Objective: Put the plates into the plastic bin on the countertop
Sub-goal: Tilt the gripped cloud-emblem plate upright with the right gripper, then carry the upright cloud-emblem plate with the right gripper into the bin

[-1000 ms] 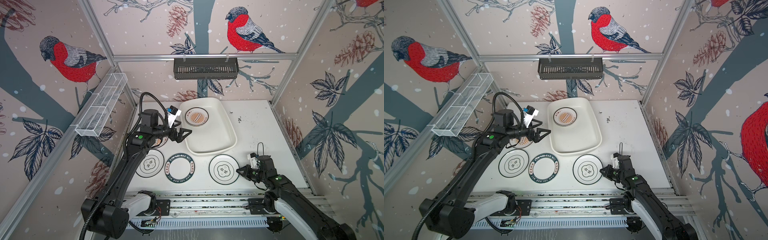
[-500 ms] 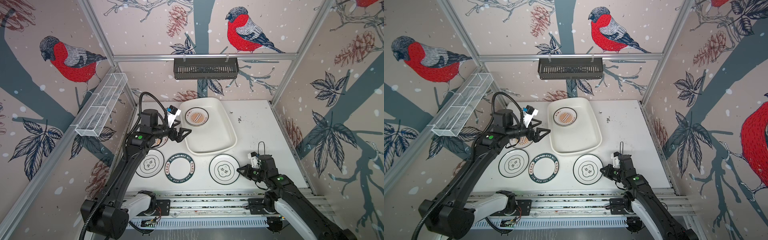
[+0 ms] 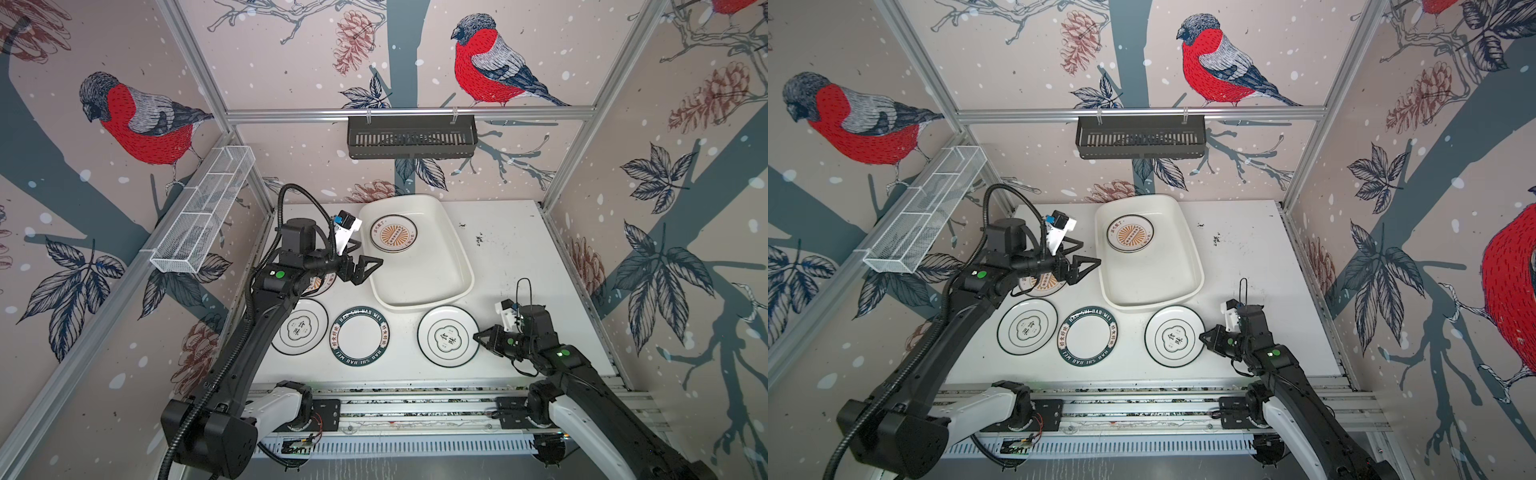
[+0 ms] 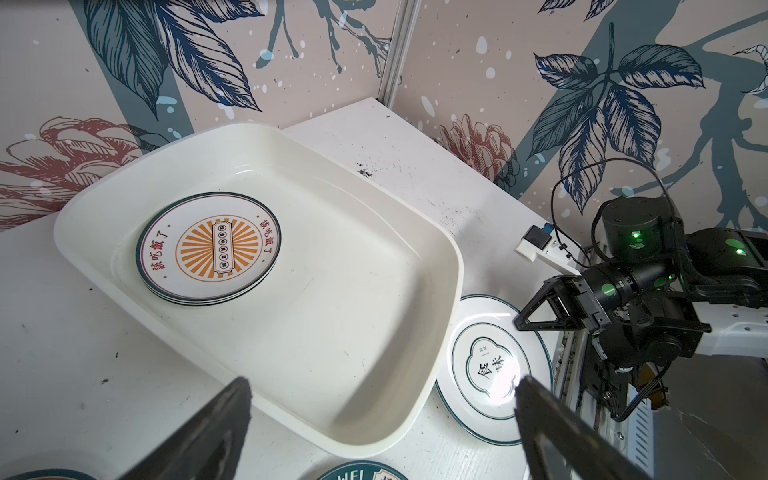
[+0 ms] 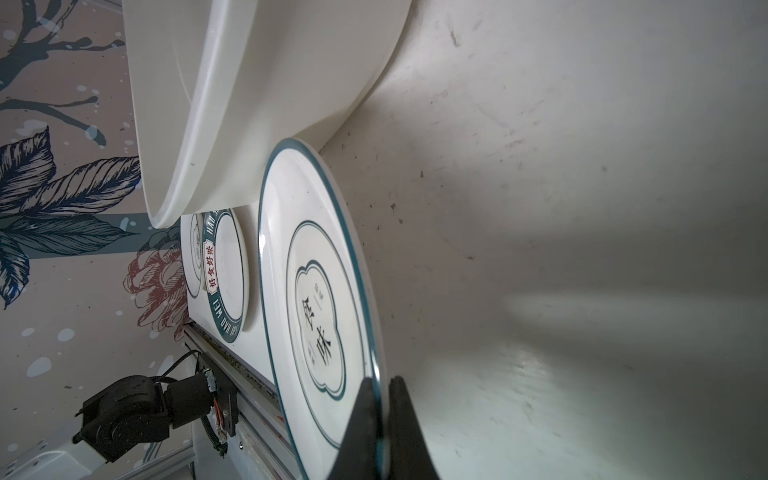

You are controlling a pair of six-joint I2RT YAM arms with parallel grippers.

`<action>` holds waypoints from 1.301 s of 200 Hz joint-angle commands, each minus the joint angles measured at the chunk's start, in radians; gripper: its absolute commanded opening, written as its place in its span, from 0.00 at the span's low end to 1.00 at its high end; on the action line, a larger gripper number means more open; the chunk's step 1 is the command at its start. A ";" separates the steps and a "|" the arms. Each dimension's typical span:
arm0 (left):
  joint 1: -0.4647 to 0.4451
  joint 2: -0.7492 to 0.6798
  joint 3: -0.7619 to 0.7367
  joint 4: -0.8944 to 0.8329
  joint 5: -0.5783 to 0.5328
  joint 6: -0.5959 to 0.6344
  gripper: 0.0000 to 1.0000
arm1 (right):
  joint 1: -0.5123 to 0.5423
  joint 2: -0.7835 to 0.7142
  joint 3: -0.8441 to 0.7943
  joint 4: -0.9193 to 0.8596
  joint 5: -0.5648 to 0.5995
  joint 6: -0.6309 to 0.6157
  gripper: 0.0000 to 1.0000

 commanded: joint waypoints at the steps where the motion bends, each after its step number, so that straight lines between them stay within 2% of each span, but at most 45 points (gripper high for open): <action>1: -0.002 0.001 0.008 0.020 0.012 0.010 0.98 | 0.002 0.001 0.011 -0.005 -0.021 -0.021 0.01; 75: -0.002 -0.003 0.012 0.019 0.009 0.008 0.98 | 0.017 0.028 0.051 -0.060 0.004 -0.033 0.01; 260: -0.002 0.001 0.054 -0.015 -0.013 0.013 0.98 | 0.190 0.148 0.219 -0.149 0.046 -0.050 0.01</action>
